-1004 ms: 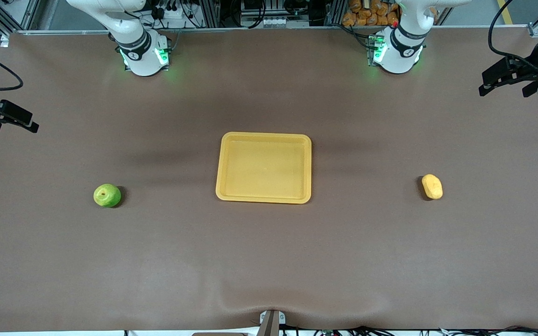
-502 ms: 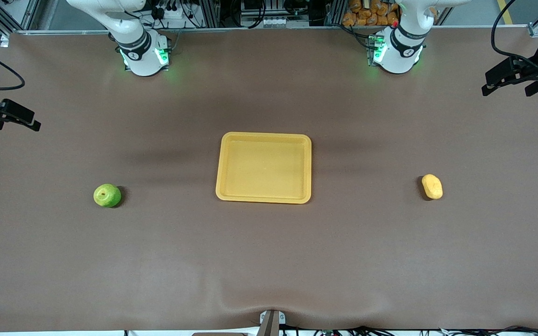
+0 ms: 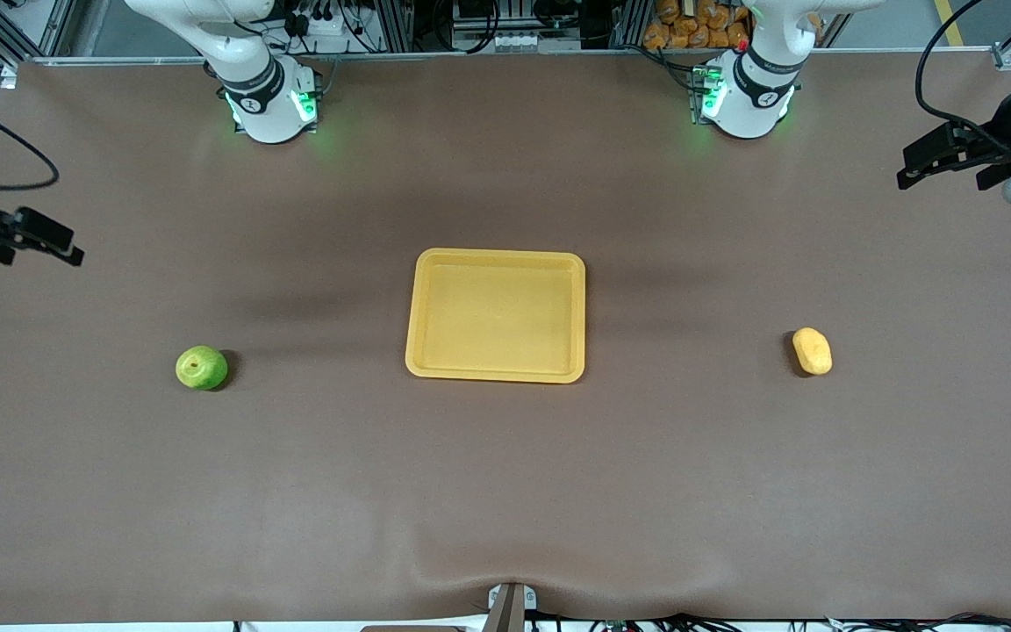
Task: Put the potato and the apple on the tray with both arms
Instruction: 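Lower the right gripper onto the green apple while the left gripper approaches the potato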
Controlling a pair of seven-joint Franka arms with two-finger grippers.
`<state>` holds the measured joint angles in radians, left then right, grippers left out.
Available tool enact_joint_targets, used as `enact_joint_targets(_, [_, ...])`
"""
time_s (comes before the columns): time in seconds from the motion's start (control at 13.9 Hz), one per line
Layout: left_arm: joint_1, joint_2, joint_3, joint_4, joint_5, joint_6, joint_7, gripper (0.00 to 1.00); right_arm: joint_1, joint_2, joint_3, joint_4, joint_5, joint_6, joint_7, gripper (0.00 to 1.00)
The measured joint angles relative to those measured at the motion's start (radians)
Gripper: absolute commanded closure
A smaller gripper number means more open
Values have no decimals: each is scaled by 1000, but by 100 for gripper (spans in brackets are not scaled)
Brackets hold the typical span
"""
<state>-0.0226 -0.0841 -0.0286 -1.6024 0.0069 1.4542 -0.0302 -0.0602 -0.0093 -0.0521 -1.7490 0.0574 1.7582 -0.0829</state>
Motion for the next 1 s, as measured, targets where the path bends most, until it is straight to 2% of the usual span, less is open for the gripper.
enact_joint_targets(0.29, [19,14,1,-34,0,2,-1,0,-6,43,-3,-185,0,293,-71,0])
enact_joint_targets(0.43, [31,21,2,-66,0,9,-3,0,-9,68,-4,-251,0,379,-81,0])
enact_joint_targets(0.72, [85,49,3,-165,0,106,-7,0,-8,176,-1,-279,0,475,-86,0])
enact_joint_targets(1.0, [89,60,3,-288,0,259,-7,0,-5,318,5,-280,0,589,-86,0])
